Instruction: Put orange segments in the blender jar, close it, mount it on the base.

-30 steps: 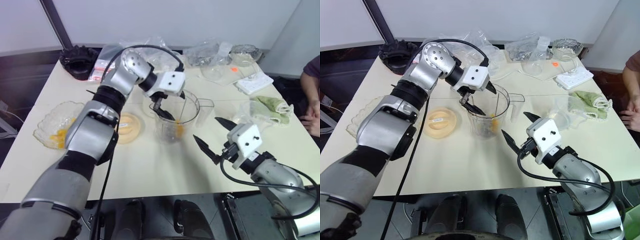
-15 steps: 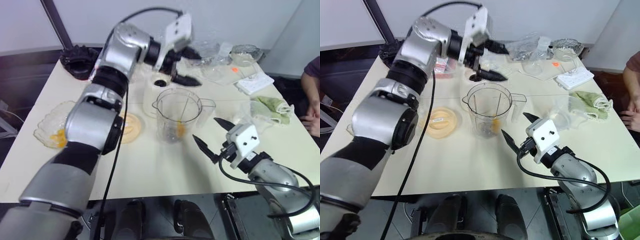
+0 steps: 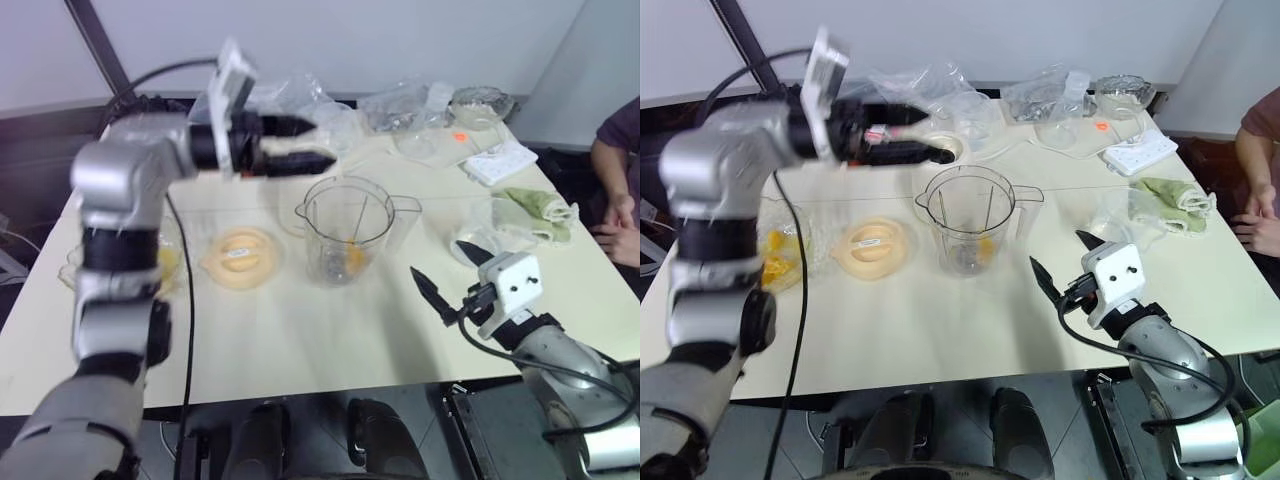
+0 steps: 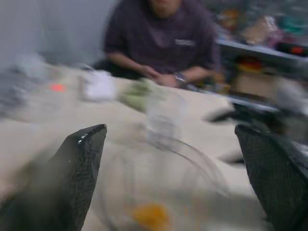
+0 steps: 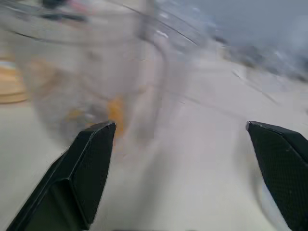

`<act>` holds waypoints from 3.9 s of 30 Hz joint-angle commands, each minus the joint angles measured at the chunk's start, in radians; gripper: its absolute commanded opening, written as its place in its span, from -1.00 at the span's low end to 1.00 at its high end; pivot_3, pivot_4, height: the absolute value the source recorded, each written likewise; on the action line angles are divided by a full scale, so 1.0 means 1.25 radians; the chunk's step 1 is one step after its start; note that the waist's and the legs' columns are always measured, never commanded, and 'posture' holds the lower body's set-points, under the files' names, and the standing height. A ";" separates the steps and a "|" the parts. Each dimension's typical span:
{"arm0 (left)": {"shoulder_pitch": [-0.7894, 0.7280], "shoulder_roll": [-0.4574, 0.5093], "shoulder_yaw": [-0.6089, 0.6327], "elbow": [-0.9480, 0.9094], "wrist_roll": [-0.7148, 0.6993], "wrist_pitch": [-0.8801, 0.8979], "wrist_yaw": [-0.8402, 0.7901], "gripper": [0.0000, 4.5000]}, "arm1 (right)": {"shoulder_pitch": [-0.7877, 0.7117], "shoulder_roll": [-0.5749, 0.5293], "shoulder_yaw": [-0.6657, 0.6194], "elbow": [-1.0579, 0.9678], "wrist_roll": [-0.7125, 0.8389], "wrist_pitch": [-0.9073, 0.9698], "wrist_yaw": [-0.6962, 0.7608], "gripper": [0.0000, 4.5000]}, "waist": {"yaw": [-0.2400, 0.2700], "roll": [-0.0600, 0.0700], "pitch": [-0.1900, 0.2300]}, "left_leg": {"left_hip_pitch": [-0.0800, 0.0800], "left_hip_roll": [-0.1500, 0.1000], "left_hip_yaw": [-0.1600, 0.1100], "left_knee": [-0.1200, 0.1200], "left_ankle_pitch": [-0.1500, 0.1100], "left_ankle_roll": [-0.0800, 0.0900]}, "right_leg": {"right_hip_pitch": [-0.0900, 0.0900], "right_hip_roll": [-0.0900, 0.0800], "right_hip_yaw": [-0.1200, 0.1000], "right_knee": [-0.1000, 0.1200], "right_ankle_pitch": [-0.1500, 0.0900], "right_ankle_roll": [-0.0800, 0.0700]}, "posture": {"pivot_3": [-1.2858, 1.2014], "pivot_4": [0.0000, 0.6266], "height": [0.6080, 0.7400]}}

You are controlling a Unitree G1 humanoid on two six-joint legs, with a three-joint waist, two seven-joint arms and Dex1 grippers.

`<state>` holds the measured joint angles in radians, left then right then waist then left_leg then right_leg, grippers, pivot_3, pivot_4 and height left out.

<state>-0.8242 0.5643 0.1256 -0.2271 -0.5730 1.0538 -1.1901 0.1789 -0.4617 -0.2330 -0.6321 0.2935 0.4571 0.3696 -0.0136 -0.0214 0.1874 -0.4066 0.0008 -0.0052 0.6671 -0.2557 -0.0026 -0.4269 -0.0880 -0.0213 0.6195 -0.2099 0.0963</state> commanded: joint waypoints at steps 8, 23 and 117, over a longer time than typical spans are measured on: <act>0.195 0.096 -0.017 -0.213 -0.085 -0.048 0.064 0.98 | 0.018 0.015 -0.136 0.126 -0.008 0.029 -0.073 1.00 | 0.019 0.001 0.000 | 0.006 -0.001 0.000 0.001 0.001 -0.002 | 0.007 0.001 0.000 -0.003 0.000 -0.005 | 0.03 -0.52 1.00; 0.280 0.134 -0.125 -0.221 -0.067 -0.193 0.075 0.98 | -0.263 -0.060 -0.160 0.634 -0.090 -0.063 -0.145 1.00 | 0.003 0.002 0.000 | 0.004 -0.001 0.006 -0.001 0.001 -0.001 | 0.001 0.005 0.008 -0.003 0.002 -0.008 | 0.03 -0.52 1.00; 0.198 0.206 0.009 -0.058 -0.167 -0.199 0.178 1.00 | -0.982 -0.158 0.180 0.760 -0.164 -0.135 0.223 -0.99 | -0.019 0.008 0.007 | -0.003 -0.002 0.021 -0.003 0.000 0.001 | -0.011 0.005 0.020 -0.004 0.005 0.003 | 0.03 -0.52 1.00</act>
<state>-0.5750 0.8196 0.1111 -0.2722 -0.7748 0.8174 -0.9726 -1.0208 -0.6482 0.0074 0.3843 0.0948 0.3181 0.6449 -0.0371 -0.0118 0.1960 -0.4098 -0.0012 0.0211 0.6631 -0.2554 -0.0019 -0.4405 -0.0815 0.0035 0.6142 -0.2031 0.0997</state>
